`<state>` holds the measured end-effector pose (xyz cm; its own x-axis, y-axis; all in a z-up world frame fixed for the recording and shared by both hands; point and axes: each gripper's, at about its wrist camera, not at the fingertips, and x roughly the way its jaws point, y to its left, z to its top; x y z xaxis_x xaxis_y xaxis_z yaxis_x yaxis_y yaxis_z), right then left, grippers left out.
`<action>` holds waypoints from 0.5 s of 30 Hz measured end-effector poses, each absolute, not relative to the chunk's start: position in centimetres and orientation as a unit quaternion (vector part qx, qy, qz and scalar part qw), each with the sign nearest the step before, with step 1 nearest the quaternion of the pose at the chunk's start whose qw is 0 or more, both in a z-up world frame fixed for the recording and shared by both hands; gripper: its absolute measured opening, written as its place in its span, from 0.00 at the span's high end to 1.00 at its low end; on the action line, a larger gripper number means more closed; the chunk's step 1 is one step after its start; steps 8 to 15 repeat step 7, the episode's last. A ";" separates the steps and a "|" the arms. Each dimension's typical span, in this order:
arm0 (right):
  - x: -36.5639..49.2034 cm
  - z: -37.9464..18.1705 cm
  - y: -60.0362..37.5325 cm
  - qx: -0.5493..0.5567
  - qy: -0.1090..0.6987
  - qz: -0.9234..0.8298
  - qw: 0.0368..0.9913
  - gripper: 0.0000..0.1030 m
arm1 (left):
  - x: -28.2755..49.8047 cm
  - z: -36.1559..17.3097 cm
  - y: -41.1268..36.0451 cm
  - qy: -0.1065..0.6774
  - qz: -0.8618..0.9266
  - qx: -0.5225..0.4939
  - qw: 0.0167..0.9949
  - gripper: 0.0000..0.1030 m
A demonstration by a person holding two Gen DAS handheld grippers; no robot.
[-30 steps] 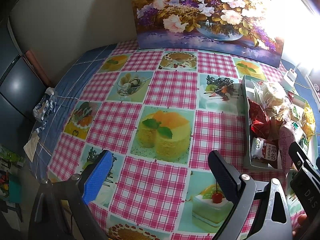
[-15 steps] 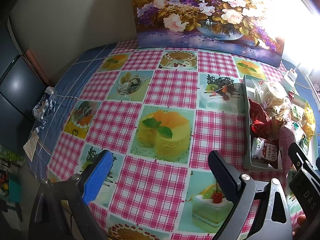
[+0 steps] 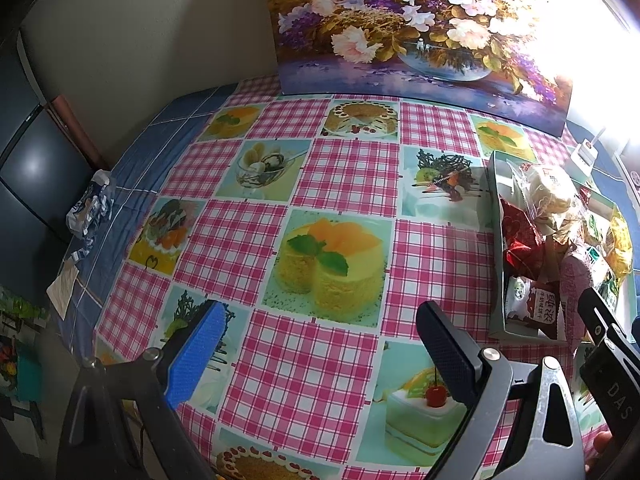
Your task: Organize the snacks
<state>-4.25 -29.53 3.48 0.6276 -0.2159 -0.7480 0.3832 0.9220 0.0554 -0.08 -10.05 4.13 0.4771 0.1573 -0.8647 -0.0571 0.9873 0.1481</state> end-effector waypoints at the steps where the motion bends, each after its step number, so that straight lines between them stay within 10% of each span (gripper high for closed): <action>1: -4.3 3.5 -29.5 0.105 0.398 -0.167 0.896 0.00 | -0.1 4.2 -10.0 0.507 0.062 0.049 0.858 0.06; 15: -4.3 3.5 -29.6 0.105 0.398 -0.167 0.896 0.00 | -0.3 4.7 -9.9 0.493 0.057 0.045 0.867 0.06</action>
